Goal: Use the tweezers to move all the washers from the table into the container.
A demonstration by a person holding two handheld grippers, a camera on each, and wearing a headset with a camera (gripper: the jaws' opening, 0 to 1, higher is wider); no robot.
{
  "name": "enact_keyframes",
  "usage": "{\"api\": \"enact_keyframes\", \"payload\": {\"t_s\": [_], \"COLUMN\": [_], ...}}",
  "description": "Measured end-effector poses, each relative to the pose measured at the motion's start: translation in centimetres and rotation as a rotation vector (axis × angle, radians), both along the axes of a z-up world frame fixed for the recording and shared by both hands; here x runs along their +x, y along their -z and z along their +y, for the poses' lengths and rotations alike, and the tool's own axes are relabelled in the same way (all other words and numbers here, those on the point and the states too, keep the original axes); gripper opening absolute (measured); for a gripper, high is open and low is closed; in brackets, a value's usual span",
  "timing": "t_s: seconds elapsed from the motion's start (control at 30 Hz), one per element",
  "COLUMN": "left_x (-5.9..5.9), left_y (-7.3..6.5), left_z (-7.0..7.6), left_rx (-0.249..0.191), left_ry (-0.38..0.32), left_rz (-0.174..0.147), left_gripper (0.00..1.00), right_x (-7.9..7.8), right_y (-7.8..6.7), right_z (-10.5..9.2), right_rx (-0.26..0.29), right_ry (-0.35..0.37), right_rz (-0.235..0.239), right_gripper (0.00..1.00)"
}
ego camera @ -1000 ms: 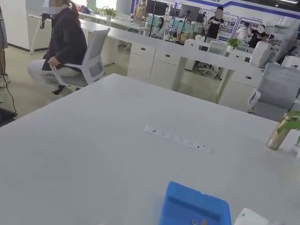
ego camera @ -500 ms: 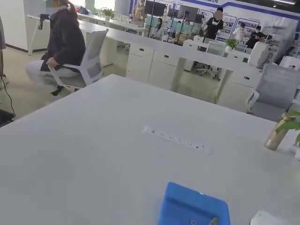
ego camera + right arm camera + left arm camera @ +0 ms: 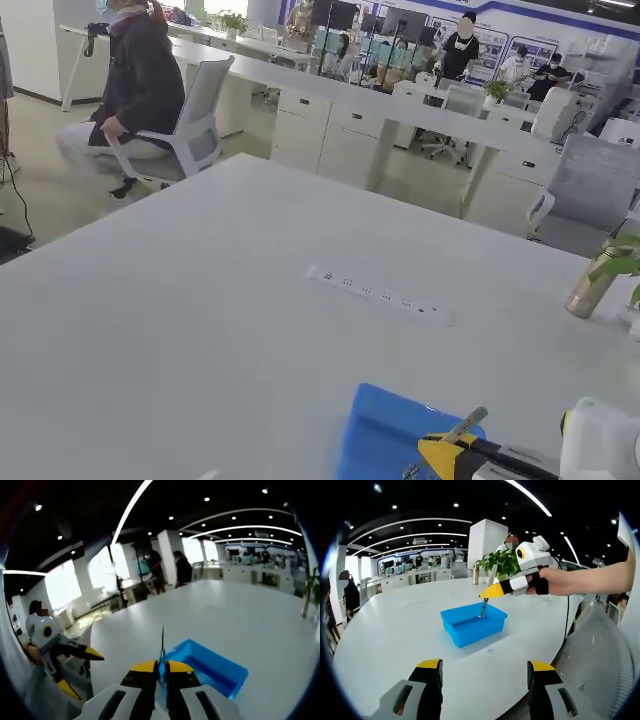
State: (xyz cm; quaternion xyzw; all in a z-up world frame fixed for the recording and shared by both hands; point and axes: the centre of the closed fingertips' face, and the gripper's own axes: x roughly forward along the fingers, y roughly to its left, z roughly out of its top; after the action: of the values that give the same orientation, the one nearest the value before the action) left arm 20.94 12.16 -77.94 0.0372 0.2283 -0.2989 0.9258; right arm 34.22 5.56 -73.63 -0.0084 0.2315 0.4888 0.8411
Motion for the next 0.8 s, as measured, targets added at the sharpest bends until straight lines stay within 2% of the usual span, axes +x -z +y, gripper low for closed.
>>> {"api": "enact_keyframes", "payload": {"t_s": [0.03, 0.13, 0.2, 0.27, 0.43, 0.57, 0.7, 0.8], "left_x": [0.0, 0.0, 0.0, 0.0, 0.0, 0.0, -0.1, 0.0], "left_y": [0.0, 0.0, 0.0, 0.0, 0.0, 0.0, 0.1, 0.1], "left_z": [0.0, 0.0, 0.0, 0.0, 0.0, 0.0, 0.0, 0.0], "left_rx": [-0.001, 0.000, -0.001, -0.001, -0.002, -0.003, -0.003, -0.004], "left_ry": [0.000, 0.000, -0.001, 0.000, -0.002, -0.002, 0.002, 0.000], "left_rz": [0.001, -0.001, 0.001, 0.000, 0.002, 0.004, 0.007, 0.007], "left_gripper": [0.69, 0.69, 0.69, 0.69, 0.69, 0.69, 0.69, 0.69], "right_x": [0.2, 2.4, 3.7, 4.4, 4.6, 4.7, 5.4, 5.3], "right_y": [-0.1, 0.2, 1.1, 1.9, 3.7, 5.1, 6.3, 6.9], "right_z": [0.0, -0.1, -0.5, -0.3, 0.4, 0.7, 0.7, 1.0], "right_rx": [0.001, -0.007, -0.050, -0.058, -0.098, -0.137, -0.150, -0.163], "right_ry": [0.004, 0.042, 0.075, 0.082, 0.085, 0.070, 0.071, 0.064], "right_rz": [-0.001, 0.002, -0.001, 0.013, 0.049, 0.060, 0.083, 0.098], "right_gripper": [0.03, 0.03, 0.03, 0.03, 0.03, 0.03, 0.03, 0.03]}}
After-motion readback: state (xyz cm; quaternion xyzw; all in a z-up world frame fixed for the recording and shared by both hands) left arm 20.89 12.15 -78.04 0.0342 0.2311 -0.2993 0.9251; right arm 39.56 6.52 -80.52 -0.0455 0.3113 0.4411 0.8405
